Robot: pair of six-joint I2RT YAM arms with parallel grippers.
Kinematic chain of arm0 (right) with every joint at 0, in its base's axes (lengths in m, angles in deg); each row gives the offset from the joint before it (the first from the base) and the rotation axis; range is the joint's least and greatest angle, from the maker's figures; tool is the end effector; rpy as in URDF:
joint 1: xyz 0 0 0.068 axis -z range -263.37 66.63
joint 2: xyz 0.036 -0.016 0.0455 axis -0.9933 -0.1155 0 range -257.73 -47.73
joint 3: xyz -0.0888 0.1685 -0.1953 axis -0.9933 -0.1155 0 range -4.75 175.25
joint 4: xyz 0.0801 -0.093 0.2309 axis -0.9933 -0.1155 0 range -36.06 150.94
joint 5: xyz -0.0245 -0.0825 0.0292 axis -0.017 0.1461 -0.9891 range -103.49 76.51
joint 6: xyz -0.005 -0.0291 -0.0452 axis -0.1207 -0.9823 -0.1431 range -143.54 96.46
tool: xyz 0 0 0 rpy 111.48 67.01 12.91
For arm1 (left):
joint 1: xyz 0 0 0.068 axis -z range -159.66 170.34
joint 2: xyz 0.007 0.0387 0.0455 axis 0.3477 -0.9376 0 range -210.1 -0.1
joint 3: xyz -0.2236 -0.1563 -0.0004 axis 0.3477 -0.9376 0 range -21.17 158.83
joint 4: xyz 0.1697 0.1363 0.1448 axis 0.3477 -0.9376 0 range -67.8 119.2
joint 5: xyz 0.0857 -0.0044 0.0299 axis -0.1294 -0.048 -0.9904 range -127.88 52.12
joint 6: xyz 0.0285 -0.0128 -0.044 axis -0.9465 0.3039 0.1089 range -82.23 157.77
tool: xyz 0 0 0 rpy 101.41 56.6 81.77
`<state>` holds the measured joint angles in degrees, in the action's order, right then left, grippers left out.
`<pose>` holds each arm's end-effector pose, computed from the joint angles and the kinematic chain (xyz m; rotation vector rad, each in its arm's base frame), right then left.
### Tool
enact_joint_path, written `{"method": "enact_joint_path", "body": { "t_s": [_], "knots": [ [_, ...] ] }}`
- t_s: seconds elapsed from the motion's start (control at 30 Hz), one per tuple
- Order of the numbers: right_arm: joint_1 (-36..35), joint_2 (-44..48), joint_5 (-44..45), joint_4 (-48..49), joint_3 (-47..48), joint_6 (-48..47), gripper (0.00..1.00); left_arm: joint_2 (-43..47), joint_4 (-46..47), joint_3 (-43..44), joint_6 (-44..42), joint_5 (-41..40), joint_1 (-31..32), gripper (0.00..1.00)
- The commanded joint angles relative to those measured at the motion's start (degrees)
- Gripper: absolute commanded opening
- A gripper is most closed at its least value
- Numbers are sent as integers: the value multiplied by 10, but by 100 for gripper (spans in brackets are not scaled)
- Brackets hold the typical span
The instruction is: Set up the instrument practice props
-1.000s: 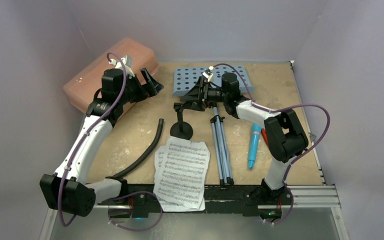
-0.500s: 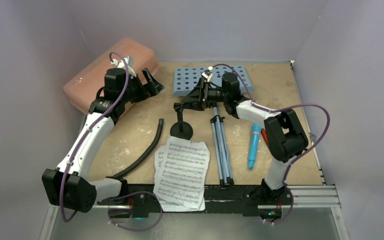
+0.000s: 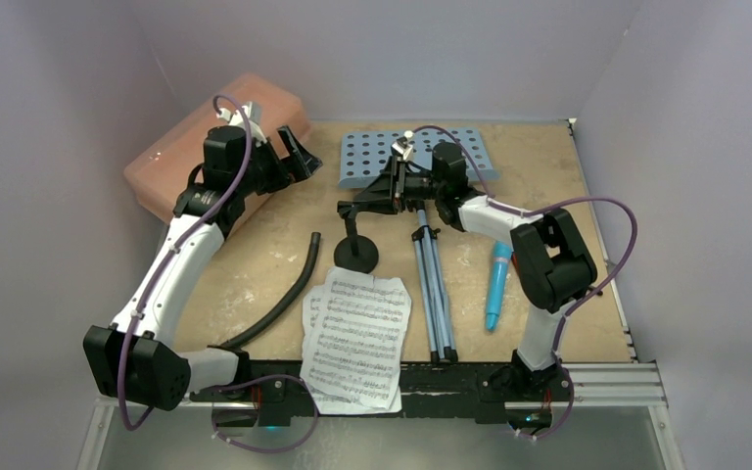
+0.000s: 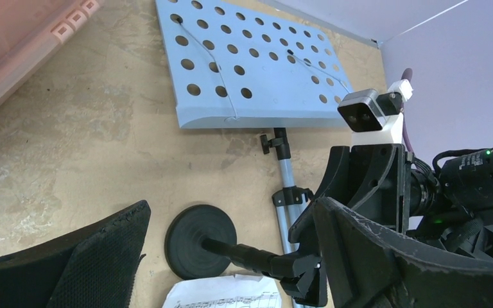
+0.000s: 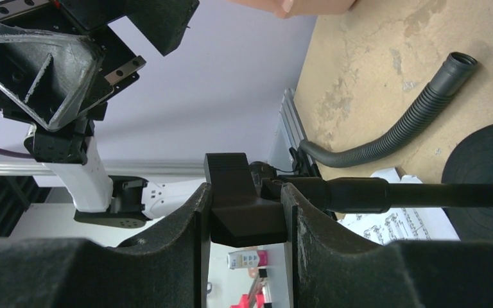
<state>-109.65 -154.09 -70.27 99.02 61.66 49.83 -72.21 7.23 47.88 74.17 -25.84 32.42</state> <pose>0.3582 0.2103 0.2524 -0.1469 2.0632 1.9944 0.2775 -0.0671 0.3656 -0.3009 2.0564 -0.7413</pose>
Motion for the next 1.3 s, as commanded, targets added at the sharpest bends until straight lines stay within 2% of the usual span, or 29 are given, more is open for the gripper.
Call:
{"method": "enact_joint_path", "body": {
  "t_s": [0.0, 0.53, 0.67, 0.77, 1.03, 1.17, 1.27],
  "knots": [
    [-3, 10, -21, 37, 56, 5, 0, 11, 13, 32, -6, 1, -1, 97],
    [-2, 13, -34, -27, 175, 6, 0, 67, 22, 49, -21, -50, -2, 99],
    [9, 7, -35, -83, 210, -26, 0, 84, 22, 49, -27, -68, -2, 99],
    [32, 6, -29, -126, 230, -49, 0, 95, 22, 44, -30, -75, -2, 99],
    [131, 13, -17, -162, 260, -45, 0, 119, 17, 30, -34, -95, -2, 99],
    [182, 10, -13, -166, 287, -27, 0, 126, 17, 26, -34, -97, -1, 99],
    [211, 2, -15, -117, 303, 28, 0, 131, 15, 22, -34, -100, -2, 99]
  ]
}}
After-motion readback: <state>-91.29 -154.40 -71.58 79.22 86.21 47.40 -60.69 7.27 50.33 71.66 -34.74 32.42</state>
